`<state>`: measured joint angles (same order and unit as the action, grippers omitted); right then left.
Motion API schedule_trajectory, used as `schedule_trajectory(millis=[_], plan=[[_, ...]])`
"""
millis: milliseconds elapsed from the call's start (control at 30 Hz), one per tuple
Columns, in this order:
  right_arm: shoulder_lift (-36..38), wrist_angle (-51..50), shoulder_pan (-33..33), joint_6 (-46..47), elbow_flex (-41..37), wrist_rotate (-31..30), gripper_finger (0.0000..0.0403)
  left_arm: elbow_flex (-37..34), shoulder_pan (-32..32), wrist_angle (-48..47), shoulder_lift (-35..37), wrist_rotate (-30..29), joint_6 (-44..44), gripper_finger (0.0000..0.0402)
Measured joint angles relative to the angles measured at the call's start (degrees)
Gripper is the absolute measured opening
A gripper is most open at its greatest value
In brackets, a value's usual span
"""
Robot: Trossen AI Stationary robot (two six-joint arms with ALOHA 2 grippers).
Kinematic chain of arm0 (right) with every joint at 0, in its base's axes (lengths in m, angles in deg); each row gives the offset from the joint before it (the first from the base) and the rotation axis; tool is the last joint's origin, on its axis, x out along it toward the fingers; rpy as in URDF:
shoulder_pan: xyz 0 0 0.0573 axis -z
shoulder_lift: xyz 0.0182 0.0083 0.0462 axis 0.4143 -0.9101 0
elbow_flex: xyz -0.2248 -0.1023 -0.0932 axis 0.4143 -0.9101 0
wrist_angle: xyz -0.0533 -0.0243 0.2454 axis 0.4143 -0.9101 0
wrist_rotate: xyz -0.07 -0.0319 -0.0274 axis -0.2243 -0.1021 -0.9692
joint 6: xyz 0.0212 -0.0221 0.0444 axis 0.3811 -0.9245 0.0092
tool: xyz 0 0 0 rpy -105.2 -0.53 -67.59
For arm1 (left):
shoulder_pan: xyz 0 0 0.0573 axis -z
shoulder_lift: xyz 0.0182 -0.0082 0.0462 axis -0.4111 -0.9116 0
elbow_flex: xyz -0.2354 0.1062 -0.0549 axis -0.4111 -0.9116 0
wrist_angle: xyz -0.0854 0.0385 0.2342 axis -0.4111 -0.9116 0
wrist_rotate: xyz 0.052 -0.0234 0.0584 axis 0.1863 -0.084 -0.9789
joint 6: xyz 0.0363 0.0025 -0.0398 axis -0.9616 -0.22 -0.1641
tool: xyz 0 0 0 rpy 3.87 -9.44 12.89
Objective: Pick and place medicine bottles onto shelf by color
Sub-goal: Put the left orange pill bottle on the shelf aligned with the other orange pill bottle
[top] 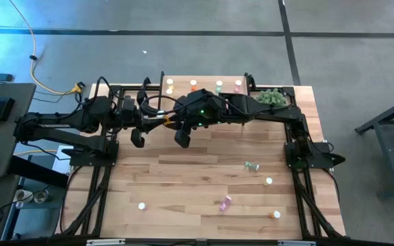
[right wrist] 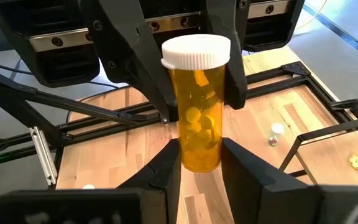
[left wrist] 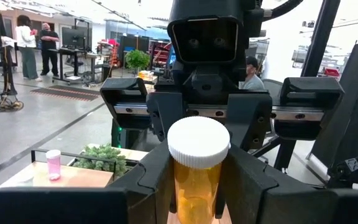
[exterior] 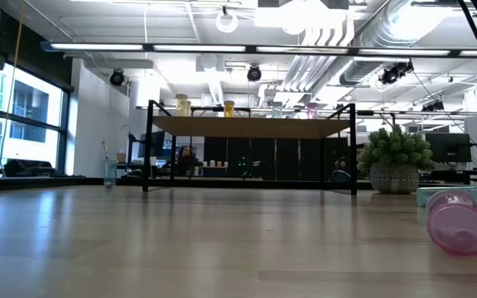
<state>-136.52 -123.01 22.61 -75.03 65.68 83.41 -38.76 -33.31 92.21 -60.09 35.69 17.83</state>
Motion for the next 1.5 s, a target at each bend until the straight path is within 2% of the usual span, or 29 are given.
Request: schedule_trajectory(millis=[133, 767, 1200, 1400, 1500], plan=[[0.0, 0.0, 0.0, 0.0, 0.0, 0.2, 0.0077, 0.0, 0.0, 0.0, 0.0, 0.0, 0.0, 0.0106], [-0.1, 1.7, 0.0, -0.1, -0.1, 0.4, 0.0082, 0.1, 0.0, -0.2, 0.1, 0.2, 2.1, 0.0107], [-0.1, 2.6, 0.0, 0.0, -0.1, 0.4, 0.0082, 0.0, 0.0, -2.1, 0.0, 0.2, 1.8, 0.0157], [-0.1, 2.6, 0.0, 0.0, -0.1, 0.3, 0.0082, 0.0, 0.0, -2.2, 0.0, -1.1, 1.5, 0.0160], [-0.1, 2.6, 0.0, 0.0, -0.1, 0.2, 0.0083, 0.0, 0.0, -2.2, 0.0, -1.2, 1.4, 0.0148]])
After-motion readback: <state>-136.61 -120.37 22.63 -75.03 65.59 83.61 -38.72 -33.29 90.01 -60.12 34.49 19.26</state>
